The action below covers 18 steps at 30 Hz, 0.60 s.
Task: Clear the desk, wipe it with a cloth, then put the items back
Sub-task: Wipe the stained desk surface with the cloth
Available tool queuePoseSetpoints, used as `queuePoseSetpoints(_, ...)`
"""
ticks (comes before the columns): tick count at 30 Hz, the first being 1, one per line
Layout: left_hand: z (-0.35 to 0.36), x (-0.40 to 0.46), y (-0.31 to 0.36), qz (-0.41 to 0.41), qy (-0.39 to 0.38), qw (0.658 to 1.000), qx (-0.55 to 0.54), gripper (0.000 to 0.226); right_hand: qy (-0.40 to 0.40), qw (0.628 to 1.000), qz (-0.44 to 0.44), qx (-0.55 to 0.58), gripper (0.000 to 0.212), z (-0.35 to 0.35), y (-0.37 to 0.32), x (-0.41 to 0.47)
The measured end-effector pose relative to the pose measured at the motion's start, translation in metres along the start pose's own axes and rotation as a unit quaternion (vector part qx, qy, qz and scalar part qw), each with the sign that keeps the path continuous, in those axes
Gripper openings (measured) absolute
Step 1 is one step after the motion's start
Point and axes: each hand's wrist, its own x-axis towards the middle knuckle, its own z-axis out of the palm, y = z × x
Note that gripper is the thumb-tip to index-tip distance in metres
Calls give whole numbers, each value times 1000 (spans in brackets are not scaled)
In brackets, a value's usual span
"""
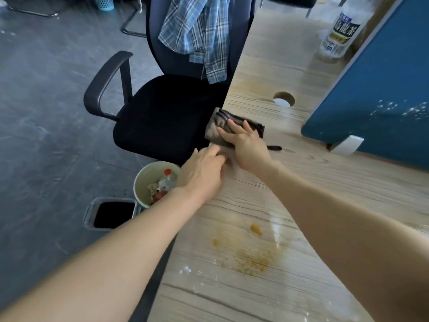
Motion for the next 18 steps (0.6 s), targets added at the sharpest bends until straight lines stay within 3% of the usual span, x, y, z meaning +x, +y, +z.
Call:
queuePoseSetpoints(3,-4,-33,-1,-33,20,999,-9,34,-32,999,-26,16,61,5,-10,-43)
queuePoseSetpoints(7,-9,-68,10,-32,-39,999,7,46,-53,997,-44,-39,70,-4,0,-62)
queuePoseSetpoints(11,-5,-74,7,-38,-48,997,-36,51,-47,994,91,-26,72,-16,11,-25)
queuePoseSetpoints(13,-4,-73,7,-36,-44,997,-48,52,-34,993,112,-30,69,-10,-4,-26)
queuePoseSetpoints(18,-8,-72,12,-49,-51,997,-5,45,-38,998,-19,-43,58,8,-42,-91)
